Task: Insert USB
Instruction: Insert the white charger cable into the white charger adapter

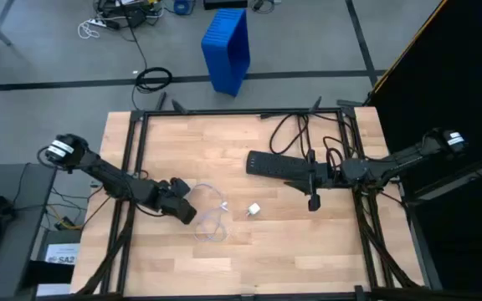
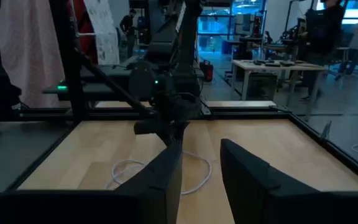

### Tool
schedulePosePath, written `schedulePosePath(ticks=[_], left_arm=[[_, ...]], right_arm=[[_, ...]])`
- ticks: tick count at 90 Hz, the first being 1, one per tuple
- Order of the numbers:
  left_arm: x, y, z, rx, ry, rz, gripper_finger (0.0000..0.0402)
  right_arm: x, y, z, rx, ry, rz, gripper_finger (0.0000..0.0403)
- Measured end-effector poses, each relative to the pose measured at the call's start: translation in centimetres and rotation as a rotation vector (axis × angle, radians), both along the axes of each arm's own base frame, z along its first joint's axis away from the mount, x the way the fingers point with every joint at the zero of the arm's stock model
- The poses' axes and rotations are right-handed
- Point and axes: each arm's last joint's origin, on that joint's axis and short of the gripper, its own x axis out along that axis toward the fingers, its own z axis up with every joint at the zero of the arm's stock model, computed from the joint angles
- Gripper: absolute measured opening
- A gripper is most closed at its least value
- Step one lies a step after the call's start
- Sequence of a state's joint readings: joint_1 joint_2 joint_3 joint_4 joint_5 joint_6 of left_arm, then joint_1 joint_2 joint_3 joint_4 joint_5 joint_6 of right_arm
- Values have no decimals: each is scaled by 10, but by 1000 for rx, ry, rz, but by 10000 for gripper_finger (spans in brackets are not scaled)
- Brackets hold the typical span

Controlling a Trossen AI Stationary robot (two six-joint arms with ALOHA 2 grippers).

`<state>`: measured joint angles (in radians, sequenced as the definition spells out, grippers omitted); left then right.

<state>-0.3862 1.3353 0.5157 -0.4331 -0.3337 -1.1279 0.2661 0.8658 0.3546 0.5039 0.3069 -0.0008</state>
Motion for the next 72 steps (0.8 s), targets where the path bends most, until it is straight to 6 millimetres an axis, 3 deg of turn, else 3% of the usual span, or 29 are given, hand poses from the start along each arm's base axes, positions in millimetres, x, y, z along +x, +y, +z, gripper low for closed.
schedulePosePath(ticks=[18, 34, 53, 72], left_arm=[[14, -2, 15, 109, -80, -56, 7], [35, -6, 52, 281, -249, -100, 3], [41, -2, 136, 593, -447, -25, 2], [12, -2, 243, 831, -652, 97, 1]], right_arm=[[0, 0, 0, 5, -3, 0, 66], [0, 0, 2, 13, -19, 0, 62], [0, 0, 4, 19, -44, -2, 63], [0, 0, 4, 19, -44, -2, 61]])
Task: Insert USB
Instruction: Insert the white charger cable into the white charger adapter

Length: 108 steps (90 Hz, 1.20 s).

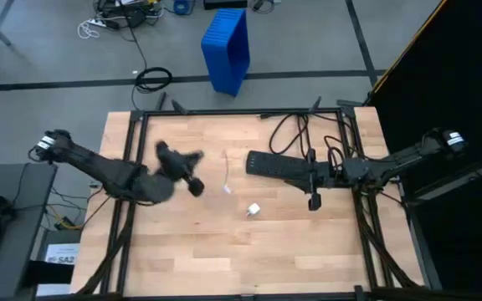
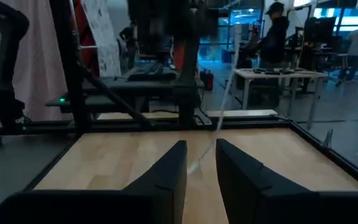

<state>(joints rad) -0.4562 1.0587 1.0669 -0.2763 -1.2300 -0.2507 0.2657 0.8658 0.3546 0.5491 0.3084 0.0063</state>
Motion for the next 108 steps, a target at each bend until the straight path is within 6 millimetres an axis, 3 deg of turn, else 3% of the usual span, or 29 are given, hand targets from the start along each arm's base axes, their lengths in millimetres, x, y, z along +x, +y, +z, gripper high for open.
schedulePosePath(ticks=[9, 17, 34, 52, 63, 73, 88, 108], left_arm=[[-8, -6, 23, 41, -61, -13, 1], [-8, -12, 23, 55, -69, -57, 0], [15, -29, -14, -43, -73, -256, 0], [52, -46, -64, -118, -165, -394, 0], [72, -39, -100, -214, -125, -395, 0], [86, -35, -117, -265, -203, -375, 0], [100, -25, -122, -234, -272, -404, 0], [102, -3, -128, -209, -209, -237, 0]], right_arm=[[0, 0, 0, 0, 0, 0, 63], [0, 0, 0, 0, 0, 0, 63], [6, 3, -3, 54, -8, 56, 62], [28, 16, -13, 86, -83, 233, 69], [44, 23, -24, 86, -115, 303, 73], [61, 28, -29, 95, -98, 305, 75], [77, 28, -28, 87, -88, 305, 85], [72, 31, -11, 95, -151, 337, 103]])
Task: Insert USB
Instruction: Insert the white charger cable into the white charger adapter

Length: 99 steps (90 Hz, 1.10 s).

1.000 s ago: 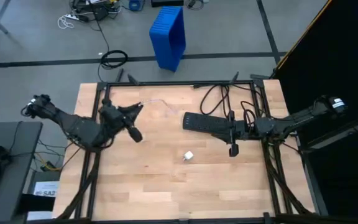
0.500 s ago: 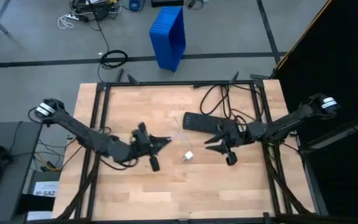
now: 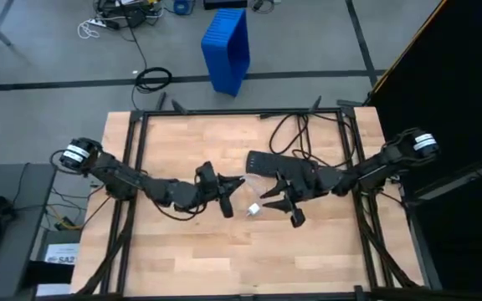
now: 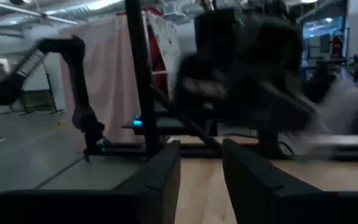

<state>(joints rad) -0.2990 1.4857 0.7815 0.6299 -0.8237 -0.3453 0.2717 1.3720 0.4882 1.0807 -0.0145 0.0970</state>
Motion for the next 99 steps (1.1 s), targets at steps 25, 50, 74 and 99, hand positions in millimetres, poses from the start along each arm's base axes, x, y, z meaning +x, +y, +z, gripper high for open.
schedulePosePath(ticks=[25, 50, 74, 99], left_arm=[[3, 12, 0, -72, -39, 17, 0], [8, 3, 6, -133, -133, -258, 0], [21, -8, -11, -138, -187, -343, 0], [29, -12, -19, -127, -300, -411, 0]], right_arm=[[-9, 16, 8, 2, -40, 97, 118], [8, -10, -13, 70, 84, -142, 127], [19, -19, -24, 121, 45, -129, 139], [21, -17, -28, 108, 44, -101, 134]])
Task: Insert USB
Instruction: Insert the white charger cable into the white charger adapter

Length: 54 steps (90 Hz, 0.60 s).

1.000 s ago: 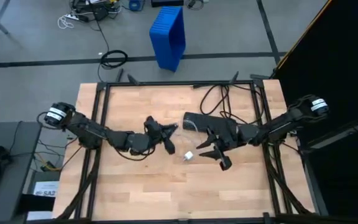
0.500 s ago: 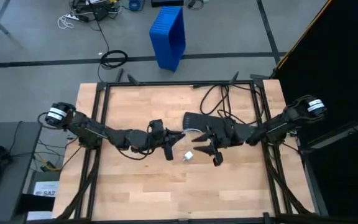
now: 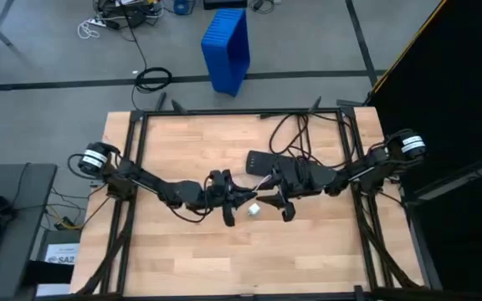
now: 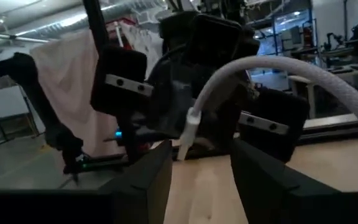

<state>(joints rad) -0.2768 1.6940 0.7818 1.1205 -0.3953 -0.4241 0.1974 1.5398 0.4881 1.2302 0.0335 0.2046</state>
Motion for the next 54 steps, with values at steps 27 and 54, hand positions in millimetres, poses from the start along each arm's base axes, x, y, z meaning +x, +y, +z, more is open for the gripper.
schedulePosePath(ticks=[27, 54], left_arm=[[4, 2, -3, 47, -17, 19, 1], [4, 2, -3, 76, -20, 10, 1]], right_arm=[[0, 0, 0, -5, -3, 8, 100], [0, -1, 1, -15, -10, 1, 64]])
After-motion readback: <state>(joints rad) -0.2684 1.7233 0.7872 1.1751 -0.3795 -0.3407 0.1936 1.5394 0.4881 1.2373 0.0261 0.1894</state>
